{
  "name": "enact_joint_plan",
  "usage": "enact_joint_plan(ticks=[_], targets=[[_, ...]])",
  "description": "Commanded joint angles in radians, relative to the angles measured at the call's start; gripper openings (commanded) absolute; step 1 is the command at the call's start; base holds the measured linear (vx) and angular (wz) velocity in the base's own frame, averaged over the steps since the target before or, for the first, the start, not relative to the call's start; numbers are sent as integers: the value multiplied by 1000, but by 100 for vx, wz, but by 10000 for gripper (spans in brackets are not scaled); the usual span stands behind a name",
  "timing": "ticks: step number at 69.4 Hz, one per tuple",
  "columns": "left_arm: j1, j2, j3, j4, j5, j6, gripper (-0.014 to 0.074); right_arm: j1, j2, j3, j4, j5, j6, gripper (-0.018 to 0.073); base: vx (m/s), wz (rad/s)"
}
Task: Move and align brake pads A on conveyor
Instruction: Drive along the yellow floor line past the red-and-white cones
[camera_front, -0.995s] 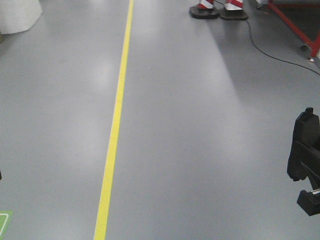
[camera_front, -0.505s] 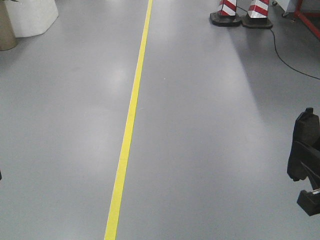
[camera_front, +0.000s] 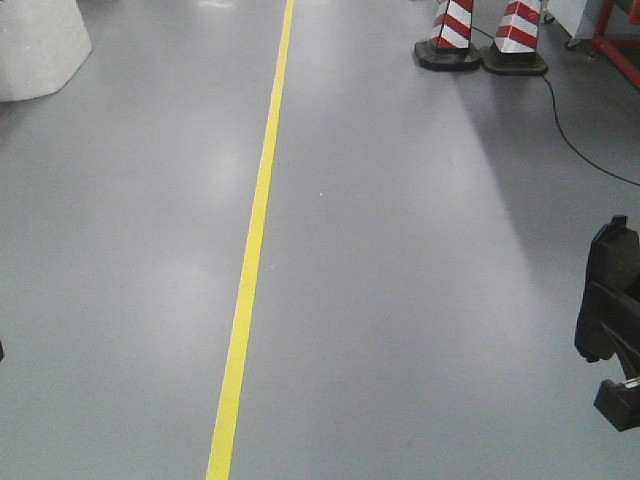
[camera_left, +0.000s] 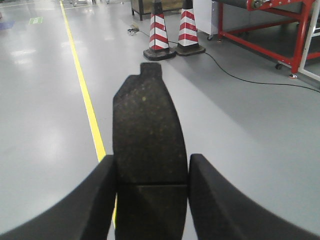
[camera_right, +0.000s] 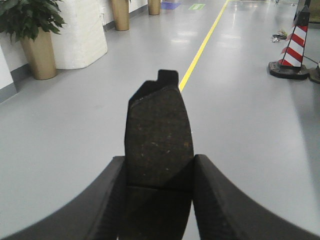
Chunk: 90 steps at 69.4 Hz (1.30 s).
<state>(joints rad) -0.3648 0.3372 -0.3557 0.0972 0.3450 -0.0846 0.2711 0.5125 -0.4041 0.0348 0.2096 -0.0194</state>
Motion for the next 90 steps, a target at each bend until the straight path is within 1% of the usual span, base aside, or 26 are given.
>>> enact_joint_plan(ticks=[1, 59, 90], targets=[[-4, 7, -28, 0, -97, -3, 42, -1, 0, -33, -3, -103, -5, 8, 59, -4], [-4, 7, -28, 0, -97, -3, 42, -1, 0, -33, -3, -103, -5, 8, 66, 3], [-4, 7, -28, 0, -97, -3, 42, -1, 0, -33, -3, -103, -5, 8, 70, -5]])
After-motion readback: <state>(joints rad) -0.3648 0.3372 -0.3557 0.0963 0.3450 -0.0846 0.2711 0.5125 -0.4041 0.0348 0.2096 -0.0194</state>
